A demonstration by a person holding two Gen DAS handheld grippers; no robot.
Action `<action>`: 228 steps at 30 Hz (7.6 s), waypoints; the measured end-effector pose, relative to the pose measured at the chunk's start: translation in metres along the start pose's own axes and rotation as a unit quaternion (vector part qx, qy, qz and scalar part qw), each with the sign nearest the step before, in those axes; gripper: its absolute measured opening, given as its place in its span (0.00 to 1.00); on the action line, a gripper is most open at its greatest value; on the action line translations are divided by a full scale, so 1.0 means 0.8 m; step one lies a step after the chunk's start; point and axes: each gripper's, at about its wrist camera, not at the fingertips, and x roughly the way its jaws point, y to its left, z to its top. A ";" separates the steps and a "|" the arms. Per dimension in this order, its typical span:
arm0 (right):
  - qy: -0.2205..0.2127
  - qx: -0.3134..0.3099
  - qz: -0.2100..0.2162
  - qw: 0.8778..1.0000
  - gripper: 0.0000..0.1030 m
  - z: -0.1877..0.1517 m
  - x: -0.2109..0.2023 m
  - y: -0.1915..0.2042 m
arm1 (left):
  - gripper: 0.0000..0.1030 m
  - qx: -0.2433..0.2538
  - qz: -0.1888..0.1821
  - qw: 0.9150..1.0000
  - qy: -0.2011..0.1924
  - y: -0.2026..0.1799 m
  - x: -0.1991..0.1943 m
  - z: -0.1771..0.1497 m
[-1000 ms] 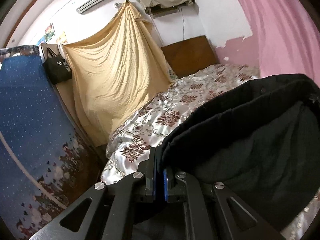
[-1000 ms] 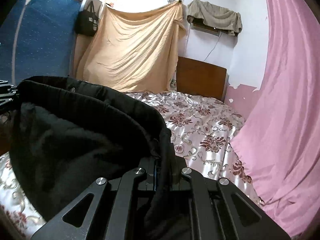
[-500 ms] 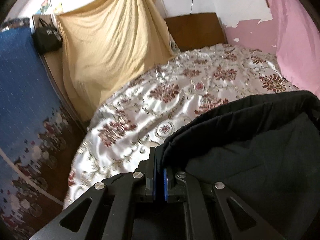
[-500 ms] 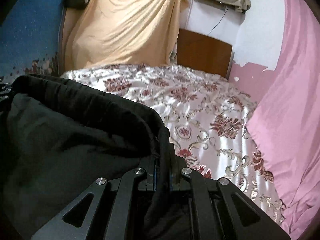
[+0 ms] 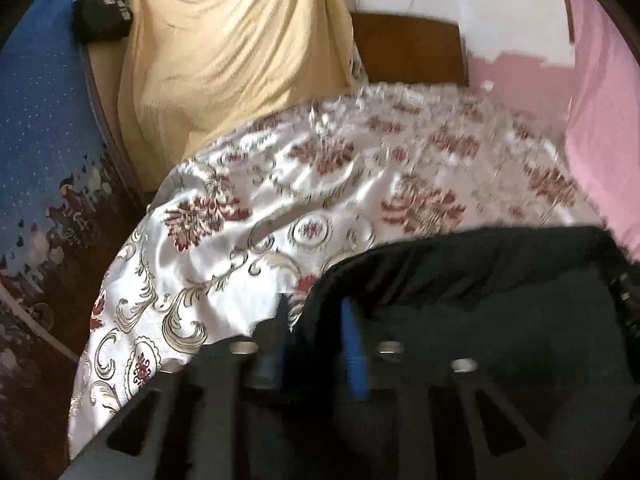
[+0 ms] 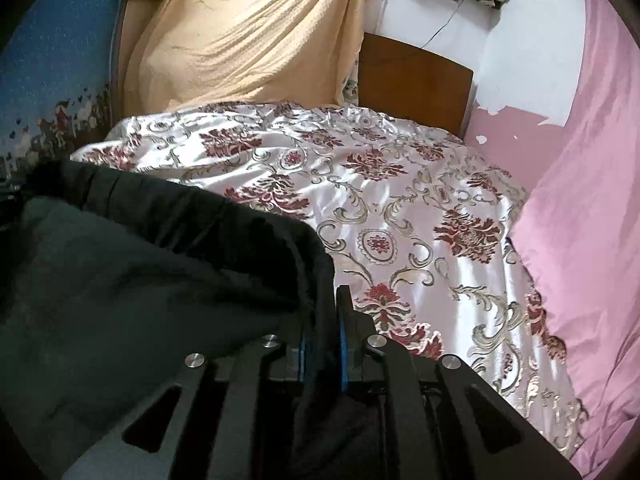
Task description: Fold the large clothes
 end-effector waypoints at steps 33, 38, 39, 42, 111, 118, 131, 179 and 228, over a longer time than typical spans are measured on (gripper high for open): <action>-0.055 0.009 0.081 0.995 0.88 -0.135 -0.106 0.017 | 0.93 0.005 -0.087 0.994 -0.071 -0.047 -0.064 -0.142; -0.044 0.000 0.063 0.997 0.88 -0.103 -0.074 0.017 | 0.93 0.003 -0.066 0.996 -0.066 -0.045 -0.033 -0.105; -0.041 0.002 0.059 0.997 0.88 -0.096 -0.069 0.014 | 0.93 0.007 -0.059 0.996 -0.067 -0.045 -0.027 -0.095; -0.025 0.005 0.046 0.999 0.88 -0.068 -0.049 0.002 | 0.94 0.018 -0.045 0.998 -0.051 -0.045 -0.004 -0.071; -0.002 0.241 0.260 0.935 0.99 -0.114 0.104 -0.092 | 1.00 -0.105 -0.203 0.973 -0.021 -0.002 0.120 -0.071; -0.072 0.273 0.237 0.929 0.99 -0.138 0.048 -0.107 | 1.00 -0.143 -0.236 0.961 -0.029 0.023 0.105 -0.086; -0.033 0.288 0.243 0.926 0.99 -0.169 0.001 -0.147 | 1.00 -0.150 -0.178 0.972 0.024 0.116 0.045 -0.112; 0.169 0.212 0.342 0.900 0.99 -0.193 0.081 -0.162 | 1.00 -0.146 -0.282 0.947 0.053 0.131 0.085 -0.184; 0.163 0.183 0.129 0.961 0.32 -0.146 0.008 -0.085 | 0.19 -0.064 -0.187 0.980 0.011 0.093 0.028 -0.146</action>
